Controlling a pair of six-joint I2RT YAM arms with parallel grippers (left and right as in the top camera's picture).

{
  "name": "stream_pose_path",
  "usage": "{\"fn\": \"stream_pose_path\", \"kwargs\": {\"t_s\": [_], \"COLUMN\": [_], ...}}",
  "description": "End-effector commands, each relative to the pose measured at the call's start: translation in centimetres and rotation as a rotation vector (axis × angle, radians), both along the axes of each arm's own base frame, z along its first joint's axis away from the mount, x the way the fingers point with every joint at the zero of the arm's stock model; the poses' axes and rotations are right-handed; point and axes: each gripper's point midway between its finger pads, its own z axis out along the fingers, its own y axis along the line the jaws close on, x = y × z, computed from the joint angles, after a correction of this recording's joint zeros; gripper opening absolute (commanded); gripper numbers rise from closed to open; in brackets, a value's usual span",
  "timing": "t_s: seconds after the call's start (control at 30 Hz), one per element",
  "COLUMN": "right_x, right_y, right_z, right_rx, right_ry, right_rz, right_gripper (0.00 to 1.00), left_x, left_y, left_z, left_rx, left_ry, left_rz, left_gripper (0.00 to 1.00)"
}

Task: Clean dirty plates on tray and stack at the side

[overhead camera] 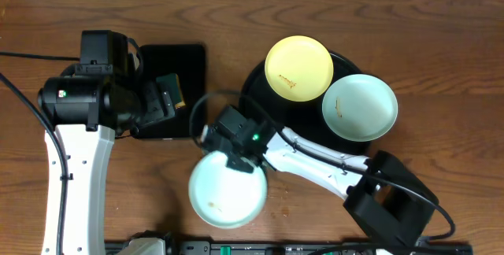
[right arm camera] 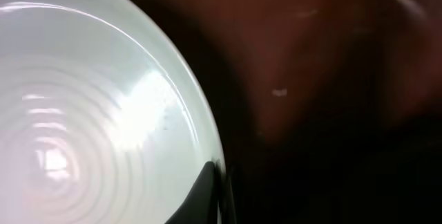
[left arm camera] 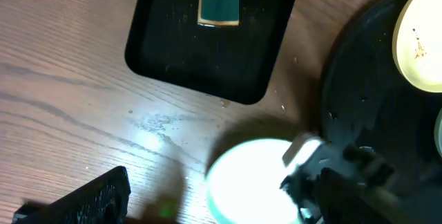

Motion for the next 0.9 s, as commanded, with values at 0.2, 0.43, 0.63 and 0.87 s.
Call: {"fn": "stream_pose_path", "kwargs": {"t_s": [0.2, 0.43, 0.63, 0.87], "right_x": [6.9, 7.4, 6.1, 5.0], "right_y": [-9.1, -18.8, -21.9, -22.3], "right_z": [10.0, 8.4, 4.2, 0.6], "right_rx": [0.147, 0.095, 0.066, 0.06], "right_ry": [0.005, 0.253, 0.37, 0.372], "right_rz": [-0.833, -1.234, -1.323, -1.323], "right_gripper": [0.01, 0.01, 0.01, 0.01], "left_x": [-0.2, -0.2, -0.2, -0.2], "left_y": [0.4, 0.4, 0.4, 0.4], "left_z": [0.0, 0.0, 0.0, 0.0], "left_rx": [0.014, 0.014, 0.014, 0.014], "left_ry": [0.002, 0.002, 0.002, 0.002], "left_rz": [0.014, 0.014, 0.014, 0.014], "left_gripper": [0.86, 0.86, 0.86, 0.86]}}
